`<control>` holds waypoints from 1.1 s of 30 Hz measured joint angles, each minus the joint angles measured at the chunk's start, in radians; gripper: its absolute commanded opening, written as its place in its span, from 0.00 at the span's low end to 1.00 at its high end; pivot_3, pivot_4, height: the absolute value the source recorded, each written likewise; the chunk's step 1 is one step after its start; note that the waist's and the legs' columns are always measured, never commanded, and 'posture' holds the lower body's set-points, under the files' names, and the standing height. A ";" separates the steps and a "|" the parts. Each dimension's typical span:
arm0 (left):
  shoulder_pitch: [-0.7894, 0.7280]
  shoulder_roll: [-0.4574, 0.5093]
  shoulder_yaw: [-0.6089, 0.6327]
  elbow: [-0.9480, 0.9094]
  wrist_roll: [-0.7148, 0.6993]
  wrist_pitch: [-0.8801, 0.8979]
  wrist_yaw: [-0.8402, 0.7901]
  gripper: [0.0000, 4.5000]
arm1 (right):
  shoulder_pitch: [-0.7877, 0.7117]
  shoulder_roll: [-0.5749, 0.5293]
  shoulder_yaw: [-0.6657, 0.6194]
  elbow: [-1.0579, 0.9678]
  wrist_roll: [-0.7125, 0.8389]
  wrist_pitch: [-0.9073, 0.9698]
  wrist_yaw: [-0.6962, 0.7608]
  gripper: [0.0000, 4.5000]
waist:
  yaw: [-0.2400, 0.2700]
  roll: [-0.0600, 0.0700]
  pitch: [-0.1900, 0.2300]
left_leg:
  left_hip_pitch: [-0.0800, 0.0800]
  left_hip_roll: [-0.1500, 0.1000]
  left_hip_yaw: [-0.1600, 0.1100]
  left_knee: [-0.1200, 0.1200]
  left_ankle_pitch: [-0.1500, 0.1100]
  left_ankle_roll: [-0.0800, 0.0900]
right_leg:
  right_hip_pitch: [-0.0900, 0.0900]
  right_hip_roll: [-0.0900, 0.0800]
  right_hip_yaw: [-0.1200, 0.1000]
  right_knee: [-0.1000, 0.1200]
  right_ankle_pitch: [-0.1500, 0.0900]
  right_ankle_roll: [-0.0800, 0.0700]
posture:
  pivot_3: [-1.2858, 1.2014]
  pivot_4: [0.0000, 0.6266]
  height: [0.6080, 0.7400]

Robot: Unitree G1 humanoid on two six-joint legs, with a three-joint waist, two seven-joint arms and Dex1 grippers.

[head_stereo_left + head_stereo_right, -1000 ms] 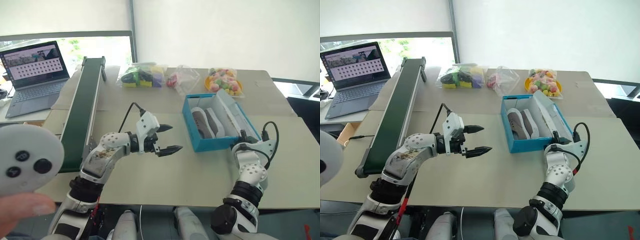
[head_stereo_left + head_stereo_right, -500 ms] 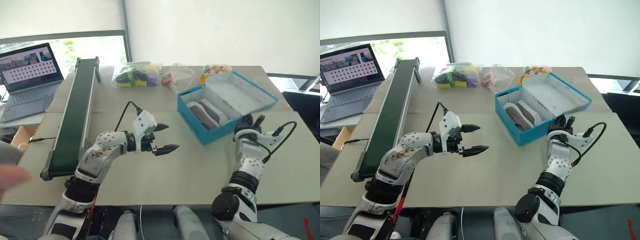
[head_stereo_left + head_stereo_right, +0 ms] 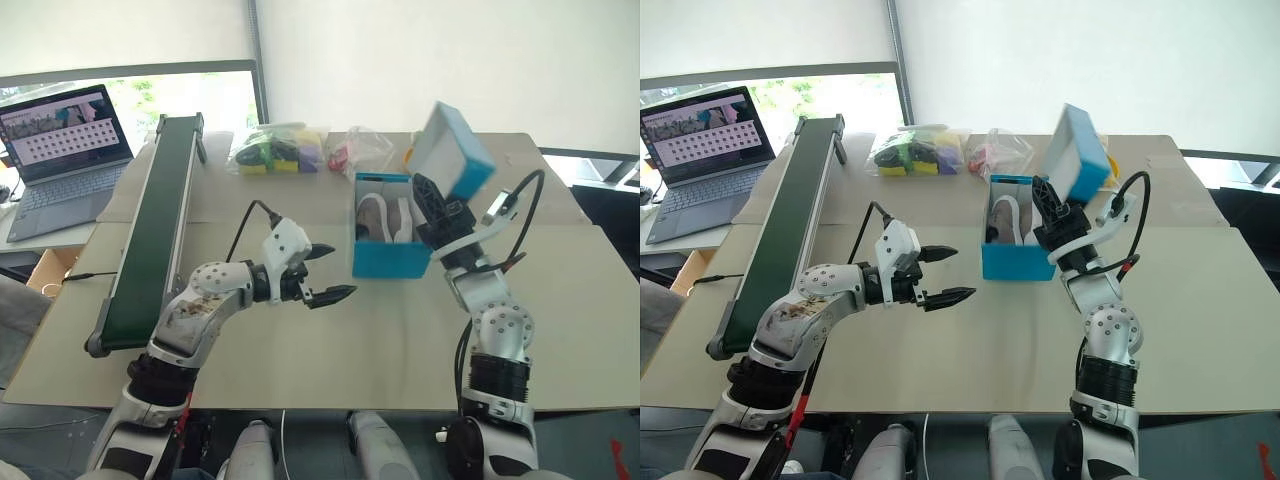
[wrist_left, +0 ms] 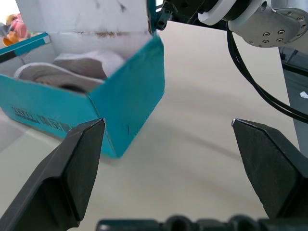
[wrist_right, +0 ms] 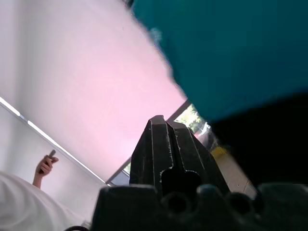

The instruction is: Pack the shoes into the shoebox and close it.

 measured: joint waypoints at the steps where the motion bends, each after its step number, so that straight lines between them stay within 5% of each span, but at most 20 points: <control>1: 0.000 0.000 0.001 0.000 0.000 0.000 0.001 1.00 | 0.001 -0.007 0.005 0.000 -0.008 0.000 0.000 0.01 | 0.000 0.000 0.000 | 0.000 0.000 0.000 0.000 0.000 0.000 | 0.000 0.000 0.000 0.000 0.000 0.000 | 0.52 0.24 1.00; 11: 0.005 0.000 0.005 -0.004 0.001 0.001 0.016 1.00 | 0.040 -0.083 0.101 -0.164 0.036 0.104 0.039 0.01 | 0.006 0.000 0.000 | -0.001 0.000 0.000 0.000 0.000 0.000 | 0.000 0.000 0.000 0.000 0.000 0.000 | 0.52 0.24 1.00; 15: 0.016 0.010 0.012 -0.008 0.001 0.001 0.022 1.00 | 0.137 -0.235 0.069 -0.308 0.182 0.270 -0.064 0.01 | 0.025 -0.001 0.000 | -0.001 0.000 0.000 0.000 0.000 0.000 | 0.000 0.000 0.000 -0.002 -0.001 0.000 | 0.52 0.24 1.00; 19: 0.018 0.013 0.013 -0.009 0.001 0.001 0.027 1.00 | 0.203 -0.340 0.028 -0.245 0.207 0.436 -0.282 0.01 | 0.025 -0.003 0.000 | -0.001 -0.001 0.001 0.001 0.000 0.000 | 0.000 -0.001 0.001 -0.002 -0.001 -0.001 | 0.52 0.24 1.00; 23: 0.026 0.009 0.013 -0.010 0.001 0.001 0.029 1.00 | 0.204 -0.291 -0.061 -0.108 0.224 0.509 -0.609 0.01 | 0.019 -0.003 0.000 | 0.000 -0.001 0.000 0.001 0.000 0.000 | 0.000 0.000 0.002 -0.002 -0.001 -0.001 | 0.52 0.24 1.00; 26: 0.026 0.005 0.013 -0.012 0.001 0.001 0.031 1.00 | 0.179 -0.248 -0.083 -0.062 0.215 0.509 -0.720 0.01 | 0.018 -0.003 0.000 | 0.000 -0.001 0.000 0.001 0.000 0.000 | 0.000 0.000 0.002 -0.002 -0.001 -0.001 | 0.52 0.24 1.00; 33: 0.026 0.004 0.013 -0.013 0.001 0.001 0.035 1.00 | 0.105 -0.175 -0.072 0.143 0.065 0.444 -0.764 0.01 | 0.024 -0.003 0.000 | -0.001 -0.001 0.000 0.001 0.000 0.000 | 0.001 0.000 0.002 -0.002 0.000 0.000 | 0.52 0.24 1.00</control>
